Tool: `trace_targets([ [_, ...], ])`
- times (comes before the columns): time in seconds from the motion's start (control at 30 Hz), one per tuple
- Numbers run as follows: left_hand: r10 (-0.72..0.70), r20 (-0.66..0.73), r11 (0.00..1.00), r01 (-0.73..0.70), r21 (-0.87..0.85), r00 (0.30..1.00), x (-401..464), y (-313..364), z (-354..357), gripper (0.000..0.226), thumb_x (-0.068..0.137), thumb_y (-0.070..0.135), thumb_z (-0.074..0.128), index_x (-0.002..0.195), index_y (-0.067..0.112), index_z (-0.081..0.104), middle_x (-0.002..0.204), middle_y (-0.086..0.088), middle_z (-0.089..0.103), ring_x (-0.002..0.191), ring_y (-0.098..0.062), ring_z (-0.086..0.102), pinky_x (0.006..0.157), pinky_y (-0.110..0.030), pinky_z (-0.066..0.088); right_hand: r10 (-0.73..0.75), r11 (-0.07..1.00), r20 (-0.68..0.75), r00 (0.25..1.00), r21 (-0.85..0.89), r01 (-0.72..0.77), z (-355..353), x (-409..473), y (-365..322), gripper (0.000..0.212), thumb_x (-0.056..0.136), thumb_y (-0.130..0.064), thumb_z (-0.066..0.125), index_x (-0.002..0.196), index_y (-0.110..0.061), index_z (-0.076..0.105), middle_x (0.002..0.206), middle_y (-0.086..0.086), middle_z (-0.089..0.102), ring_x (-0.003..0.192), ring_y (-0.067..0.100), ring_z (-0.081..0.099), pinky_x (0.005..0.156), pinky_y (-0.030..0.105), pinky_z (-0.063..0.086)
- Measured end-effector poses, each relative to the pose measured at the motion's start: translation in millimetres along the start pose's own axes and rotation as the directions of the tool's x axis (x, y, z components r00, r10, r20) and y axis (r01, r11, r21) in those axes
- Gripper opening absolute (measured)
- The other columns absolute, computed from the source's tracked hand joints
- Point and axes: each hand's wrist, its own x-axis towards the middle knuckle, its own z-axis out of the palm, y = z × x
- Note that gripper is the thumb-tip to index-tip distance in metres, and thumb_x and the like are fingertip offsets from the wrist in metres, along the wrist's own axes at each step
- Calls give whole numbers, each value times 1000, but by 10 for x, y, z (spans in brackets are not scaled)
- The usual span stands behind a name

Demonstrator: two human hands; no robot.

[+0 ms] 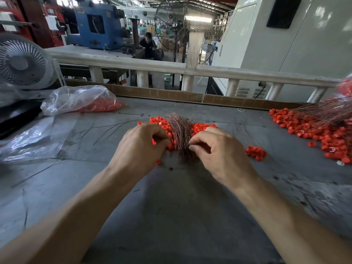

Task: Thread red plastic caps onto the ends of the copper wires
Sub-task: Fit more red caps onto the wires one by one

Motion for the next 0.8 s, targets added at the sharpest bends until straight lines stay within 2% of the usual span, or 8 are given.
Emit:
trace_targets([
  [0.13,85,23,984,-80,-159,996,-25,89,7,10,85,25,79,85,34,75,77,30,65,68,6,58,61,-8,43,-80,996,-90,993,16,82,-77,-22,-63,3,89,-23,76,89,-21,74,88,-9,65,88,15,61,79,39,51],
  [0.23,198,34,945,-181,-271,980,-72,170,9,12,84,25,81,92,33,76,79,29,64,64,6,59,59,-9,45,-160,985,-156,975,43,169,-151,-29,-137,3,90,-22,75,92,-20,74,90,-8,64,87,14,61,76,37,52],
  [0.4,265,-11,893,-250,-376,964,-111,243,-23,21,86,18,79,79,35,70,71,24,62,59,3,56,54,-11,43,-164,958,-206,965,200,206,-169,-37,-194,15,93,-23,73,106,-16,76,102,-6,64,93,12,63,76,30,53],
  [0.47,240,-14,854,-218,-472,971,-103,256,-45,11,85,18,79,82,28,75,71,15,68,58,-6,58,55,-23,49,-60,911,-155,986,395,117,-155,-51,-181,27,98,-24,66,124,-18,69,116,-9,66,102,13,66,76,33,57],
  [0.53,188,-11,764,-153,-627,982,-102,294,-75,5,81,21,80,85,21,77,76,-2,73,68,-33,64,62,-41,53,17,841,-34,999,541,4,-139,-62,-177,32,99,-23,59,131,-22,65,120,-12,68,109,12,67,82,37,60],
  [0.63,137,7,659,-86,-747,991,-104,334,-109,16,77,22,78,88,10,77,87,-14,76,82,-46,67,71,-57,56,19,825,39,999,564,-37,-95,-76,-181,18,99,-21,65,116,-25,71,99,-13,74,93,8,71,81,31,58],
  [0.73,140,65,641,-40,-767,988,-68,313,-157,14,80,22,75,90,12,76,81,0,75,70,-12,67,61,-25,54,63,816,-34,997,577,-32,-81,-80,-166,9,97,-21,68,99,-27,73,81,-8,73,76,14,71,71,37,60],
  [0.8,83,71,709,-9,-705,994,-18,239,-204,7,84,22,75,91,20,76,75,8,72,63,-2,60,58,-16,48,79,820,-115,990,572,1,-112,-82,-137,11,98,-18,65,100,-25,74,77,-4,72,69,16,70,64,34,60],
])
